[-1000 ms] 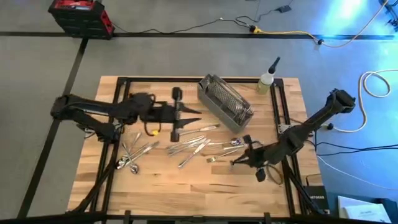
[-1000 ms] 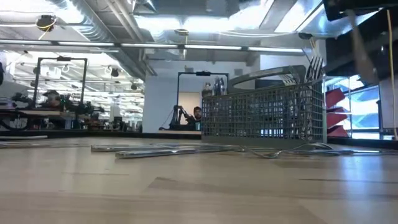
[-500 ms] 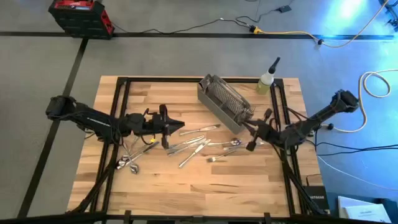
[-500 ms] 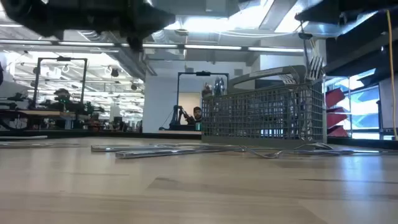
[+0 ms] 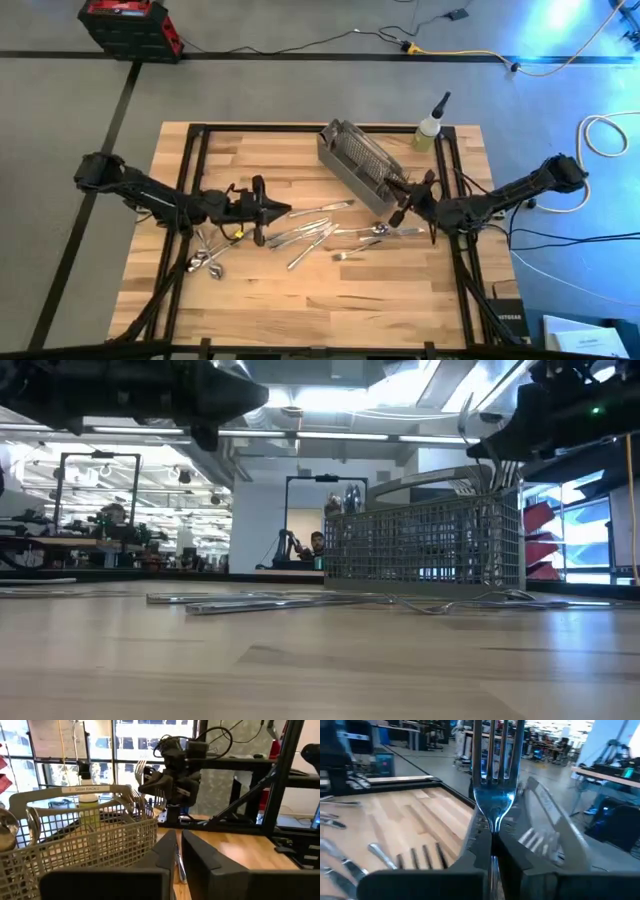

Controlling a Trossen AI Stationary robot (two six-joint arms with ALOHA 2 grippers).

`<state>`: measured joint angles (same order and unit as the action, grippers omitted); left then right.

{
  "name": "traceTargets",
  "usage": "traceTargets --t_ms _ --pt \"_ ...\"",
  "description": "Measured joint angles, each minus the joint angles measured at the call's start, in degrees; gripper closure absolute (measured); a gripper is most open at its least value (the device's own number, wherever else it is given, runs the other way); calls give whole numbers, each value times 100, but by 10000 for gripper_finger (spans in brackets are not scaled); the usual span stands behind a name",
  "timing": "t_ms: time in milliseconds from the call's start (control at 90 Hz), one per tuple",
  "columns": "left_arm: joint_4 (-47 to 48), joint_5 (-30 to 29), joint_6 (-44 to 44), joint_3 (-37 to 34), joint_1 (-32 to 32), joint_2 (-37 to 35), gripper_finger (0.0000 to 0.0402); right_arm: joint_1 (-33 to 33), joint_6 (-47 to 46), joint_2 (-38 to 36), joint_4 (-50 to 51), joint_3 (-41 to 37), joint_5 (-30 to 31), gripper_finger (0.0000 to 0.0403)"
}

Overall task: Sort silverware
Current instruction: Put the silver fork into the gray silverware organizer

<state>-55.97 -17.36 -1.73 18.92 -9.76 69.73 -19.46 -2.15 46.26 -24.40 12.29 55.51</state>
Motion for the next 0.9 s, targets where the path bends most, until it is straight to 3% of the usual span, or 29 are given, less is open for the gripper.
traceTargets --t_ms 167,433,611,900 --pt "368 239 -408 0 112 255 387 0 -470 0 126 63 -313 366" --pt "357 460 -821 262 155 1072 363 0 104 0 410 287 -402 237" --pt "412 511 -709 1295 148 2155 322 -2 1001 0 404 708 -405 190" --pt "1947 601 -278 3734 107 4196 267 -58 1697 -2 966 1451 -407 180"
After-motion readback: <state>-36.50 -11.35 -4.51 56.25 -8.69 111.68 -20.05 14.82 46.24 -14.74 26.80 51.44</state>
